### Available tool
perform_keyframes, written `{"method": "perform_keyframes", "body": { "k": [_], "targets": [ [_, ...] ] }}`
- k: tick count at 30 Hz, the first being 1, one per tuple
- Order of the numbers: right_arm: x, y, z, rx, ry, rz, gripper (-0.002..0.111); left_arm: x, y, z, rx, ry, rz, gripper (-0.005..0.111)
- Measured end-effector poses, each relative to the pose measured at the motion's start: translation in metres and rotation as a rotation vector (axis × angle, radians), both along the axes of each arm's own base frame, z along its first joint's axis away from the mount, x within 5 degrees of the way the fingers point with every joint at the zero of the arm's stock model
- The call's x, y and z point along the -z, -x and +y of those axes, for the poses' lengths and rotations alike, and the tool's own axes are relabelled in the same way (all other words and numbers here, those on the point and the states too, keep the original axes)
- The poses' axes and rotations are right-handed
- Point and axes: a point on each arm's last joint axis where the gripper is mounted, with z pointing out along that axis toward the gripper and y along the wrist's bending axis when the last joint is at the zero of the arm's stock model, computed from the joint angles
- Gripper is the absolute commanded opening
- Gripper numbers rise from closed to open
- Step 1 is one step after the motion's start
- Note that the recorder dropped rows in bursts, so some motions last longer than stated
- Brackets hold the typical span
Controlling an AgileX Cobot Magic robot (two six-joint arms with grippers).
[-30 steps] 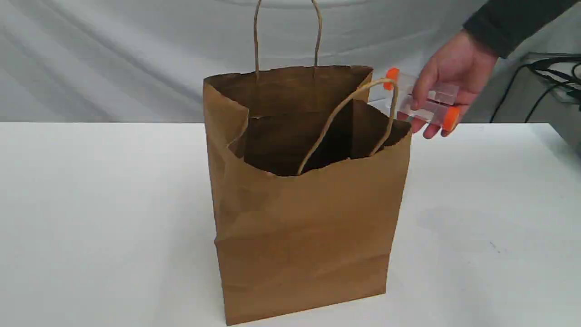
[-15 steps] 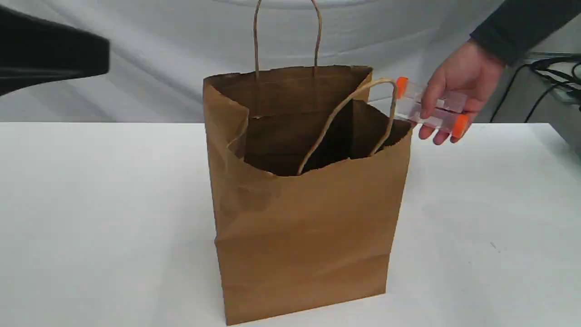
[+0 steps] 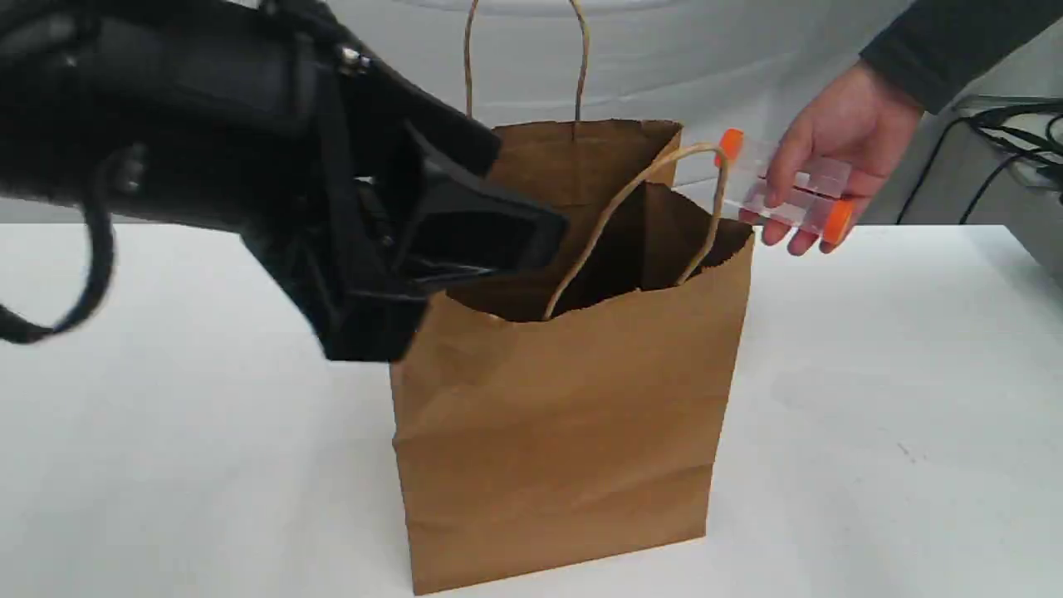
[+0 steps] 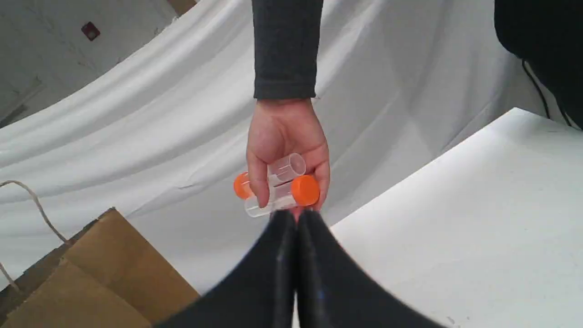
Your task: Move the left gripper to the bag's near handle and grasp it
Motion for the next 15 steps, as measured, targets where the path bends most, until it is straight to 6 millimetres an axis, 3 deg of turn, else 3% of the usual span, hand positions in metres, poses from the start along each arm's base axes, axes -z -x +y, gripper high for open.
{"method": "perform_keyframes", "body": {
  "k": [6,15],
  "targets": [
    [0.001,0.000,0.000,-0.005,0.000,0.011,0.000,0.009,-0.004,-0.019,-0.009,0.004,-0.011,0.057],
    [0.002,0.000,0.001,-0.009,-0.001,0.020,0.000,0.032,-0.023,-0.031,-0.059,-0.016,0.027,0.055]
  ]
}}
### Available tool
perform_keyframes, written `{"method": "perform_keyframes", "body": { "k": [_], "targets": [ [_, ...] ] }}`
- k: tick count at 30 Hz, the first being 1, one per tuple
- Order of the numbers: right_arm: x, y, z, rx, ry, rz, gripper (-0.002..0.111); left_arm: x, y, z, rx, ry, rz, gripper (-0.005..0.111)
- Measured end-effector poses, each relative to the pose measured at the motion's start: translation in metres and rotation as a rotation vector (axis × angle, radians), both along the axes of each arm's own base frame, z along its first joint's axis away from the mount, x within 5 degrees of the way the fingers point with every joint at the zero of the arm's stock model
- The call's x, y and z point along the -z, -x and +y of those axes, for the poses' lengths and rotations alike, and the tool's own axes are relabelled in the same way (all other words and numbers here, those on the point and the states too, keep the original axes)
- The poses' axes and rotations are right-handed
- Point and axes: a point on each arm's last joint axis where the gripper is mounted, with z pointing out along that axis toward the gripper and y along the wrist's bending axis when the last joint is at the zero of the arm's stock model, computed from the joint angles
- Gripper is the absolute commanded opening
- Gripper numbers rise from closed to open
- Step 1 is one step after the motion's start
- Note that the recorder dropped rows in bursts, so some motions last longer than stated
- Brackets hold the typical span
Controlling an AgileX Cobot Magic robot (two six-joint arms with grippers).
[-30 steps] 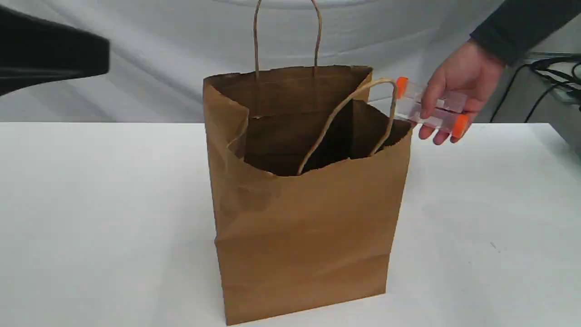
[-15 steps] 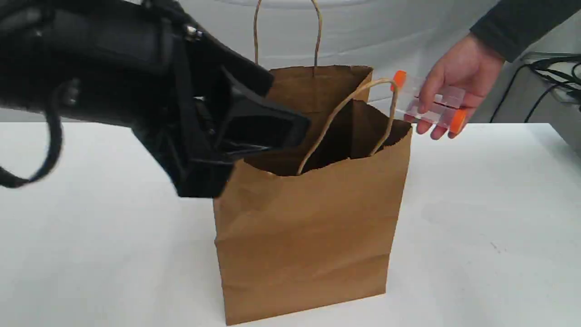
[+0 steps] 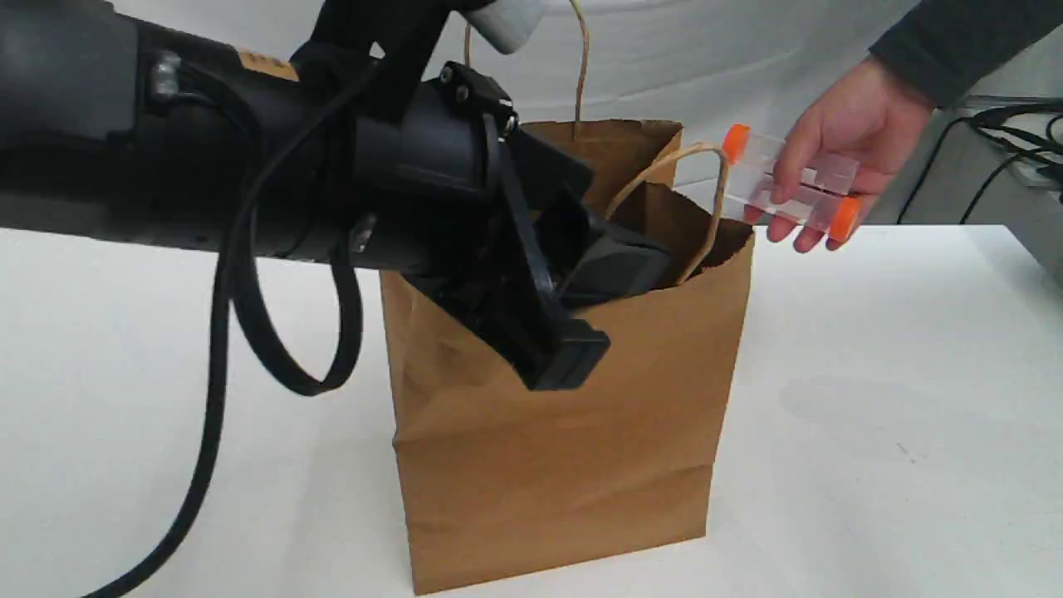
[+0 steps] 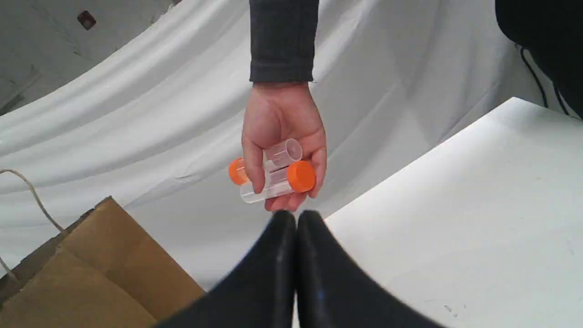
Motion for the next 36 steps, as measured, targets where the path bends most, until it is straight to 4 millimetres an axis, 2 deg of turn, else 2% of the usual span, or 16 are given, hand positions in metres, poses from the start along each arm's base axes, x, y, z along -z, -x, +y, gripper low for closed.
{"method": "perform_keyframes", "body": {
  "k": [2,4,8,14,16,18,22,26,29,32,34,36],
  "targets": [
    [0.000,0.000,0.000,-0.001,0.000,0.003,0.000,0.000,-0.002,0.000,-0.011,0.005,-0.006,0.051],
    [0.000,0.000,0.000,-0.002,0.000,0.004,0.000,0.000,-0.003,-0.001,-0.022,0.017,-0.003,0.040],
    [0.000,0.000,0.000,-0.002,0.000,0.004,0.000,0.000,-0.003,-0.001,-0.024,0.021,-0.001,0.001],
    [0.001,0.000,0.001,-0.010,0.000,0.019,0.000,0.000,-0.002,-0.001,-0.020,0.020,0.005,0.000],
    [-0.009,0.002,0.002,-0.015,0.008,-0.002,0.000,0.002,-0.001,-0.001,-0.004,0.013,0.021,0.000],
    [-0.033,0.006,0.002,-0.013,0.050,-0.064,0.000,0.003,0.001,-0.002,0.013,0.003,0.038,0.000],
    [-0.096,0.013,0.003,0.004,0.182,-0.174,0.000,0.006,0.006,-0.002,0.059,-0.023,0.081,0.000],
    [-0.155,0.006,0.005,-0.010,0.337,-0.164,0.000,0.012,0.014,-0.002,0.129,-0.083,0.127,0.000],
    [-0.202,-0.011,0.009,-0.069,0.438,-0.090,0.000,0.014,0.017,-0.001,0.159,-0.114,0.143,0.000],
    [-0.246,-0.036,0.011,-0.129,0.494,-0.022,0.000,0.015,0.017,0.000,0.162,-0.121,0.142,0.000],
    [-0.265,-0.053,0.013,-0.174,0.525,0.034,0.000,0.015,0.017,-0.001,0.161,-0.120,0.141,0.000],
    [-0.286,-0.078,0.015,-0.247,0.547,0.107,0.000,0.014,0.016,0.000,0.157,-0.119,0.135,0.000]
  ]
}}
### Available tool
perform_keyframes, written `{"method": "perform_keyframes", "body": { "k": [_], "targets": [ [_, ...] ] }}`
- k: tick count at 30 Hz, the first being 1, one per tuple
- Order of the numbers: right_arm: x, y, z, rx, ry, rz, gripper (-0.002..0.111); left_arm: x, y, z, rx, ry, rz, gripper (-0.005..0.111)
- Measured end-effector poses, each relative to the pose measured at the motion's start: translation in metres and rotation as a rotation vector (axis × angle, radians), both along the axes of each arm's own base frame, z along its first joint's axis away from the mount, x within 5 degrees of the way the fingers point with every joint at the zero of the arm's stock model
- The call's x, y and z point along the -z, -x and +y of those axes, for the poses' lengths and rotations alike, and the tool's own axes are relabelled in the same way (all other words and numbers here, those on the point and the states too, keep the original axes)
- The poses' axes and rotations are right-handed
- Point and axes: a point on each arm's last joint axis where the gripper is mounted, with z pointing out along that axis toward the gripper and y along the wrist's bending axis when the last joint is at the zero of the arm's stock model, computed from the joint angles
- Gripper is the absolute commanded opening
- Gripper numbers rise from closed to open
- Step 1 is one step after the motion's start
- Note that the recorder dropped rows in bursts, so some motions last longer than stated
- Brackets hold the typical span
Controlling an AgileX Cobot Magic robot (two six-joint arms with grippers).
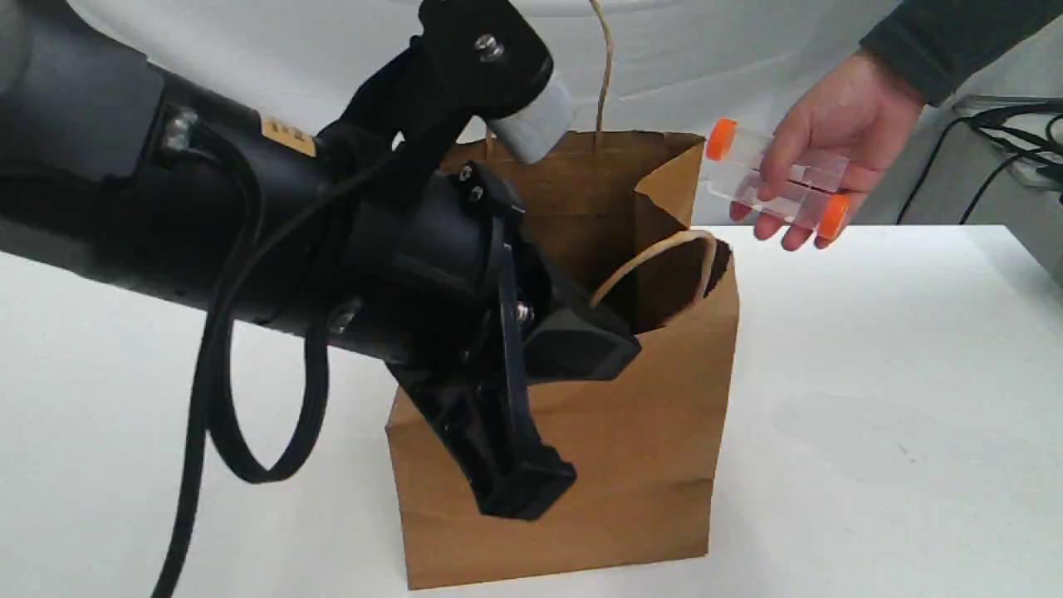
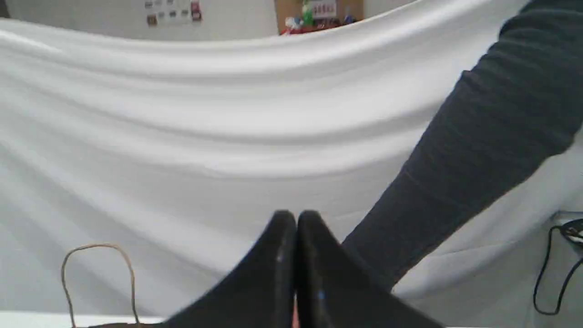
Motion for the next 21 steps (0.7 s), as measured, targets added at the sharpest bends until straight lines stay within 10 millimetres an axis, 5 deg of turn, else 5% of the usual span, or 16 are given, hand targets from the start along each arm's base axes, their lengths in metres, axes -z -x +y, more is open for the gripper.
{"method": "perform_keyframes", "body": {
  "k": [4,7,14,21],
  "targets": [
    [-0.018,-0.050,0.008,-0.139,0.022,0.167,0.000,-0.001,-0.002,0.000,-0.013,0.007,-0.015,0.000],
    [-0.012,-0.091,0.015,-0.275,0.014,0.326,0.000,-0.001,-0.002,0.000,-0.017,0.010,-0.019,0.000],
    [0.023,-0.171,0.017,-0.408,-0.013,0.524,0.000,-0.001,-0.002,0.000,-0.017,0.010,-0.019,0.000],
    [0.074,-0.220,0.023,-0.481,0.051,0.640,0.000,-0.001,-0.002,0.000,-0.019,0.013,-0.018,0.000]
  ]
}}
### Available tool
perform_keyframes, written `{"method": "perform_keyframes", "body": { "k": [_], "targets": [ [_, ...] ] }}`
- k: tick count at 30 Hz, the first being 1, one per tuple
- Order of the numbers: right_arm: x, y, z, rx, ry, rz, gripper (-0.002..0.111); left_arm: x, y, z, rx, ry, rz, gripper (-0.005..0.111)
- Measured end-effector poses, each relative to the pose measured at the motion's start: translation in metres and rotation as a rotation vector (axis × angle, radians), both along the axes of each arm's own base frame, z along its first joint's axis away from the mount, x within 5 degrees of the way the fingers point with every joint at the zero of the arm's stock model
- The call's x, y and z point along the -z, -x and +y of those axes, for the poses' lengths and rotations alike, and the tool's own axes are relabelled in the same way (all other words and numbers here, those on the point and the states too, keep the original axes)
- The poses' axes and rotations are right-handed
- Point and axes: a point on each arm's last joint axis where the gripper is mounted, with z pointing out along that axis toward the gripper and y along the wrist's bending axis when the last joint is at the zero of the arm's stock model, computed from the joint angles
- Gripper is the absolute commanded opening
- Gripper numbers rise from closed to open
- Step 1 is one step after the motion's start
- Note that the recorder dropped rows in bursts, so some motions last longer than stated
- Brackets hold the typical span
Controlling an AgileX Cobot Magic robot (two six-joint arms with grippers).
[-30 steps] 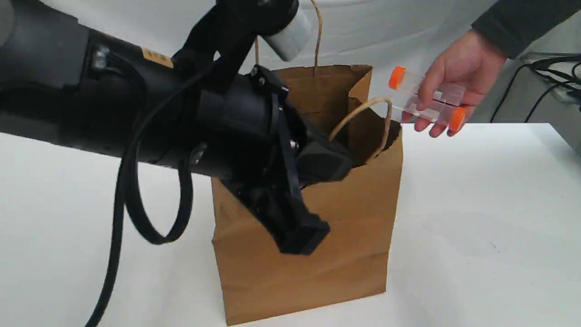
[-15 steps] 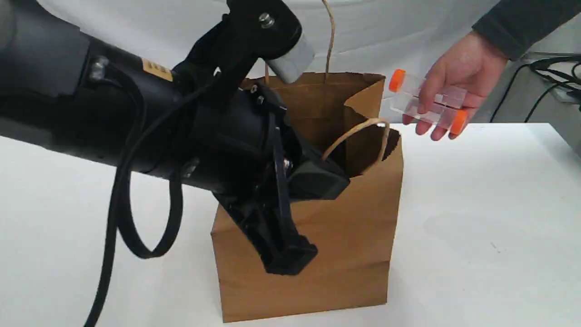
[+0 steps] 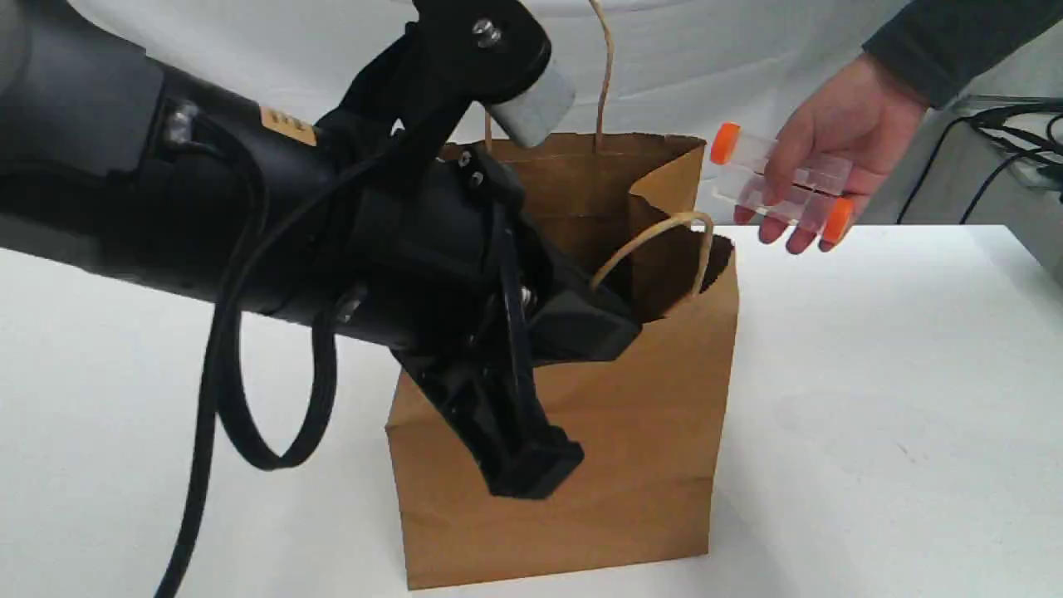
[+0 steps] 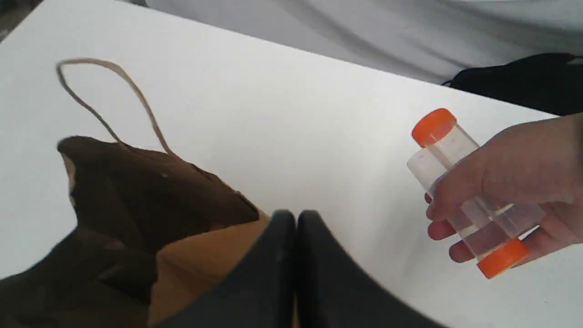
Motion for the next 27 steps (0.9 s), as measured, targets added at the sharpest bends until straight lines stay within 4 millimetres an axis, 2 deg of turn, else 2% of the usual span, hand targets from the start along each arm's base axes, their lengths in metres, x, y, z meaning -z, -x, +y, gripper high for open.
{"method": "perform_keyframes", "body": {
  "k": [6,10,15,20,22,27],
  "targets": [
    [0.035,-0.018,0.035,-0.158,0.138,0.036,0.000,0.000,0.000,0.000,0.000,0.000,0.000,0.000],
    [0.049,-0.022,0.055,-0.218,0.199,0.057,0.003,0.000,0.000,0.000,0.000,0.002,0.002,0.000],
    [0.054,-0.024,0.070,-0.263,0.219,0.030,0.026,0.000,0.000,0.000,0.000,0.002,0.002,0.000],
    [0.053,-0.026,0.072,-0.253,0.218,0.000,0.052,0.000,0.000,0.000,0.000,0.002,0.002,0.000],
    [0.052,-0.027,0.072,-0.247,0.219,-0.014,0.056,0.000,0.000,0.000,0.000,0.002,0.002,0.000],
    [0.055,-0.034,0.075,-0.226,0.223,-0.049,0.056,0.000,0.000,0.000,0.000,0.002,0.002,0.000]
  ]
}}
